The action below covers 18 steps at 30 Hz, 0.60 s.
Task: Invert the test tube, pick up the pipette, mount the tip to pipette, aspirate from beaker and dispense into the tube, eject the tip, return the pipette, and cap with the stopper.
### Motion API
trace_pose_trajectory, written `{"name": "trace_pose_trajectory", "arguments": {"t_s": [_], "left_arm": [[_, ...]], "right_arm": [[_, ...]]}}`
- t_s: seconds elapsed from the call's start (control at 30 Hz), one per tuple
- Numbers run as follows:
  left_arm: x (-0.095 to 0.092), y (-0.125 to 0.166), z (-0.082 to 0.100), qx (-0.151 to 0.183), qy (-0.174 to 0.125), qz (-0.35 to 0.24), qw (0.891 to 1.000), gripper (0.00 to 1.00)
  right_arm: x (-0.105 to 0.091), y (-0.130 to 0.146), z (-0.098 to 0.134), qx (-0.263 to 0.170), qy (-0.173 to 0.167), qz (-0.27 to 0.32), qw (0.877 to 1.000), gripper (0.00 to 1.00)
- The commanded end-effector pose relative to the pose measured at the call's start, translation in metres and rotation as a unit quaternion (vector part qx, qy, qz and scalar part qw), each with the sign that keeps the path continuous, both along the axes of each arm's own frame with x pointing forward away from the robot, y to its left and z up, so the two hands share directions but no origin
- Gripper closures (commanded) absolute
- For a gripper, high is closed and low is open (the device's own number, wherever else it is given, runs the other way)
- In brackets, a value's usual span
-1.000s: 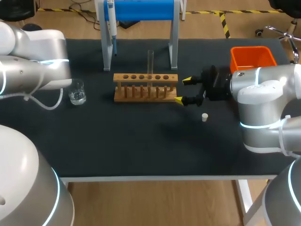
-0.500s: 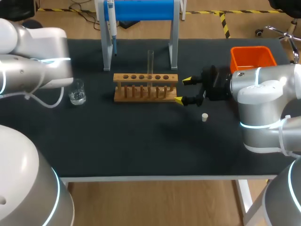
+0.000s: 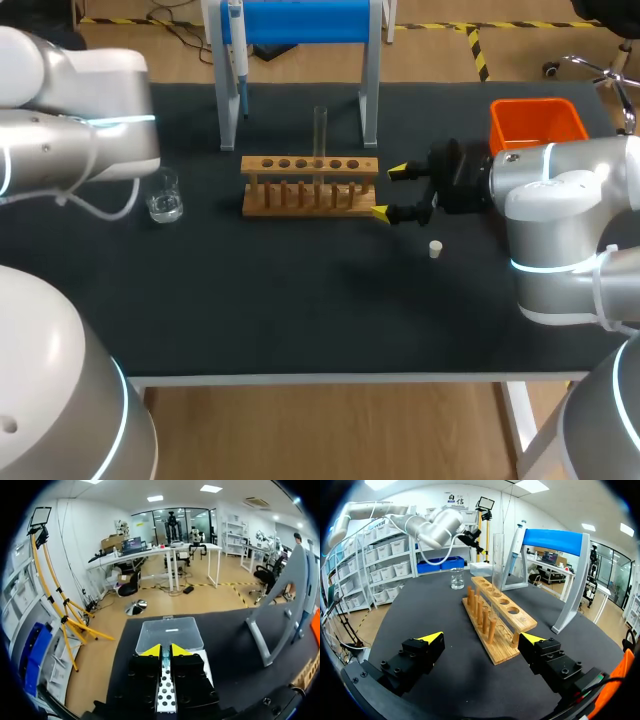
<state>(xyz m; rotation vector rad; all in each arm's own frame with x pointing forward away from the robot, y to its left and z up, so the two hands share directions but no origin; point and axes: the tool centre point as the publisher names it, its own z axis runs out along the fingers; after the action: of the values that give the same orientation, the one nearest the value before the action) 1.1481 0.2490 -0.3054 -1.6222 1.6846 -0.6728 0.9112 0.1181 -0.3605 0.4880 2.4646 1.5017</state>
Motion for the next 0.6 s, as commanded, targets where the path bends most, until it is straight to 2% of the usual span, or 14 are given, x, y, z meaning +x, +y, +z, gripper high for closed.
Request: {"name": "trace_pose_trajectory", "arguments": {"t_s": [0.03,0.2,0.33,0.47,0.6], "left_arm": [[-0.005,-0.002,0.011,0.000,-0.007,0.003,1.000,1.00],[-0.010,-0.010,0.034,-0.003,-0.030,-0.001,1.000,1.00],[-0.023,-0.027,0.061,0.010,-0.049,-0.032,0.998,1.00],[-0.047,-0.055,0.092,0.019,-0.062,-0.099,0.993,1.00],[-0.082,-0.097,0.117,0.032,-0.070,-0.196,0.978,1.00]], "right_arm": [[-0.001,-0.001,0.000,0.001,-0.001,0.000,1.000,0.00],[-0.001,-0.001,0.000,0.001,-0.001,0.000,1.000,0.00],[-0.001,-0.001,0.000,0.001,-0.001,0.000,1.000,0.00],[-0.001,-0.001,0.000,0.001,-0.001,0.000,1.000,0.00],[-0.001,-0.001,0.000,0.001,-0.001,0.000,1.000,0.00]]}}
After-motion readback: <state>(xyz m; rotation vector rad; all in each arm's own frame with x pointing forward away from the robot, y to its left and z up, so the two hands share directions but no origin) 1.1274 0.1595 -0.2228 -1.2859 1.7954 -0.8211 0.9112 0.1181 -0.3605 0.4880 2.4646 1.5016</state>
